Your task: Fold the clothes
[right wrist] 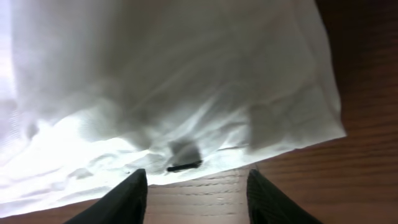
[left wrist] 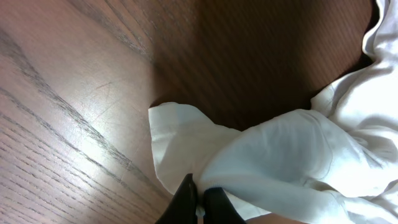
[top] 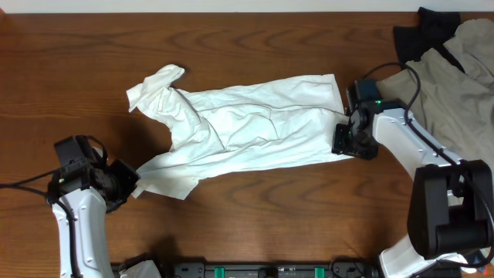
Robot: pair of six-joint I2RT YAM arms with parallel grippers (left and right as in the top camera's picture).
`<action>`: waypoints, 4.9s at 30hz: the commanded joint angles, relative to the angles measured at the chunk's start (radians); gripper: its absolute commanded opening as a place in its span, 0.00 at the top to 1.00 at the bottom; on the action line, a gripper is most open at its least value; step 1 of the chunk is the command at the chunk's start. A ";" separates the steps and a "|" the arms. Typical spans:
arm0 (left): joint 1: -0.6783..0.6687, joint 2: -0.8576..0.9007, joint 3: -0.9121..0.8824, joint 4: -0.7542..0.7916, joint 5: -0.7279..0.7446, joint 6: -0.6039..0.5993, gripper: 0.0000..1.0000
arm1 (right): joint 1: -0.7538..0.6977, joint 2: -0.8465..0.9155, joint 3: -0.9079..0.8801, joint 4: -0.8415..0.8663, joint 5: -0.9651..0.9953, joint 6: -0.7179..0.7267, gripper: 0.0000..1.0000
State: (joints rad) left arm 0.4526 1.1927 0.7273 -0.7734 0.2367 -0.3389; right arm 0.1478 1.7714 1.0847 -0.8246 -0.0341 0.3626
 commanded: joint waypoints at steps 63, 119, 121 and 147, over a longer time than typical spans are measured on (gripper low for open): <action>0.006 -0.200 0.563 -0.297 0.512 0.077 0.94 | -0.092 -0.629 0.331 -0.249 0.114 -0.091 0.99; -0.181 0.512 1.740 0.074 0.537 0.006 0.94 | -0.136 0.039 1.541 -0.246 0.316 -0.207 0.99; -0.183 0.505 1.758 -0.023 0.541 0.034 0.94 | -0.143 0.039 1.559 -0.332 0.330 -0.207 0.99; -0.398 0.558 0.808 -0.767 0.297 0.525 0.94 | -0.165 0.086 0.600 -0.741 0.266 -0.176 0.99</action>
State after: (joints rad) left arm 0.0544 1.7573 1.6367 -1.5505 0.5655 0.1596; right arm -0.0071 1.8748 1.7420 -1.5719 0.2417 0.1753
